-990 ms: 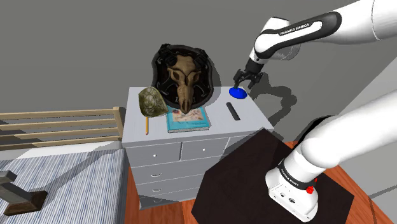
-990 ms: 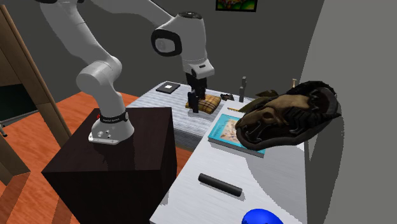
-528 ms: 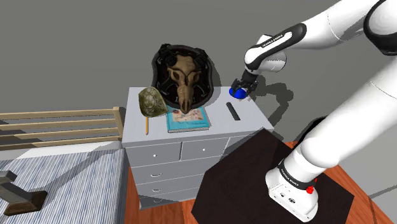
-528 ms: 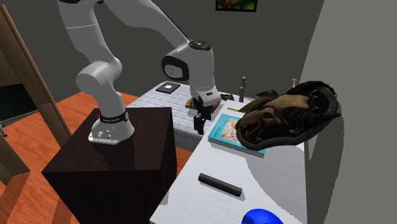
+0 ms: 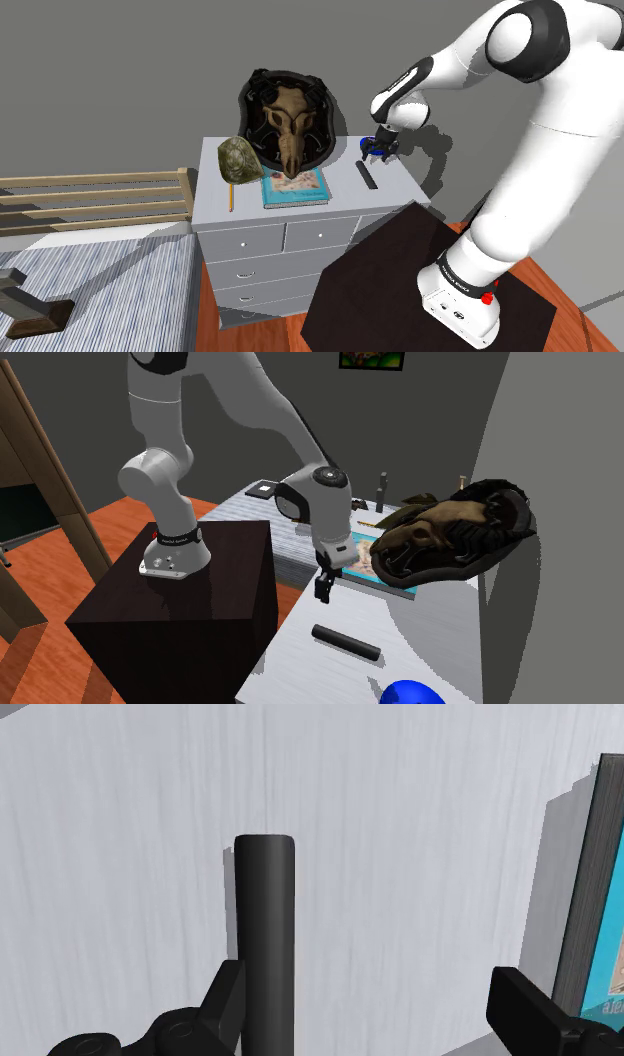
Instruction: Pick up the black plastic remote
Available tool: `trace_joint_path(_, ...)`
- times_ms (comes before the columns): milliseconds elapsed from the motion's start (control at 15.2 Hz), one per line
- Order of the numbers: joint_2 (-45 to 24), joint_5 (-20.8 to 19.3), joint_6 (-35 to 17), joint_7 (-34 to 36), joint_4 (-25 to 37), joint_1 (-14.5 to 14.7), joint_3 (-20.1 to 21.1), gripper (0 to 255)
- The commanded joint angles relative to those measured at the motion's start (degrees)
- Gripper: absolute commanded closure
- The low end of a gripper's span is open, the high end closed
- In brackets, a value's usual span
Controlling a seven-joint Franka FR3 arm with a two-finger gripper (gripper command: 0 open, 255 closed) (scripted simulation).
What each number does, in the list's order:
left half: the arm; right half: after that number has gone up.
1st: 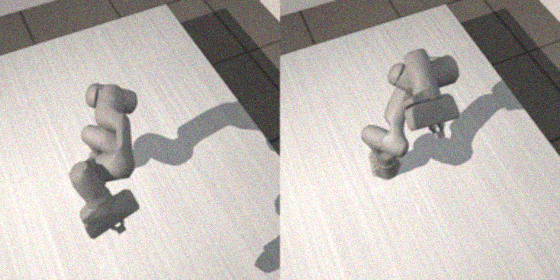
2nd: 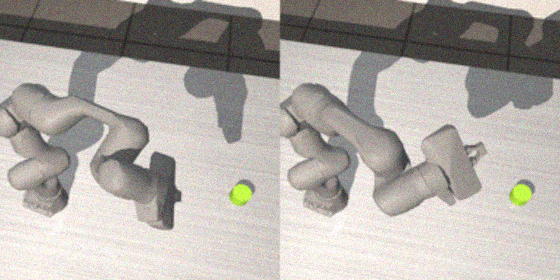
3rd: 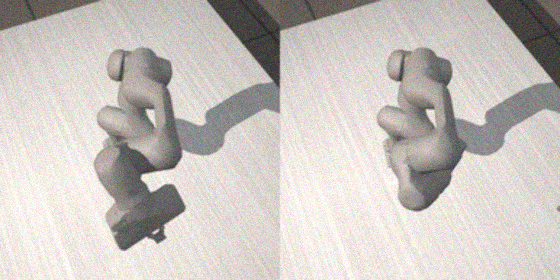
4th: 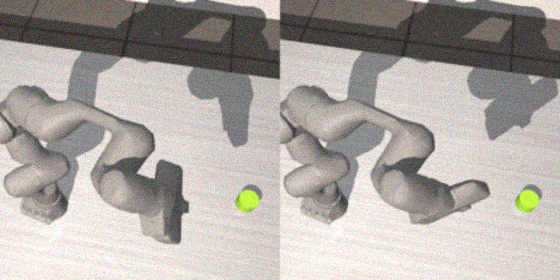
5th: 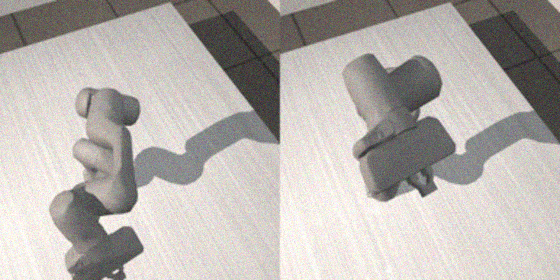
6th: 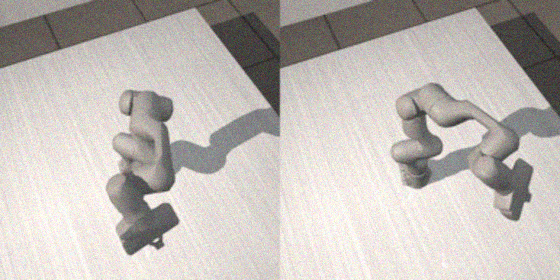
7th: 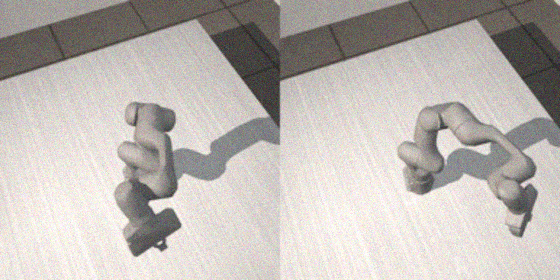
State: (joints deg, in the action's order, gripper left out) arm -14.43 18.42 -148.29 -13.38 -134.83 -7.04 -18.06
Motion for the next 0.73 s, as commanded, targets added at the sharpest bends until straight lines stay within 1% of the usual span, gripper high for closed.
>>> trace_joint_path(0, -5.0, 3.0, -1.2, -2.3, 2.9, -1.7, 0.9, 0)
trace_joint_path(198, -11.7, 6.1, -2.6, -4.8, 7.3, -4.4, 2.5, 0)
trace_joint_path(396, -18.2, 8.3, -3.5, -6.4, 12.1, -7.1, 3.9, 0)
trace_joint_path(660, -21.2, 9.6, -5.0, -7.4, 13.5, -8.3, 5.2, 0)
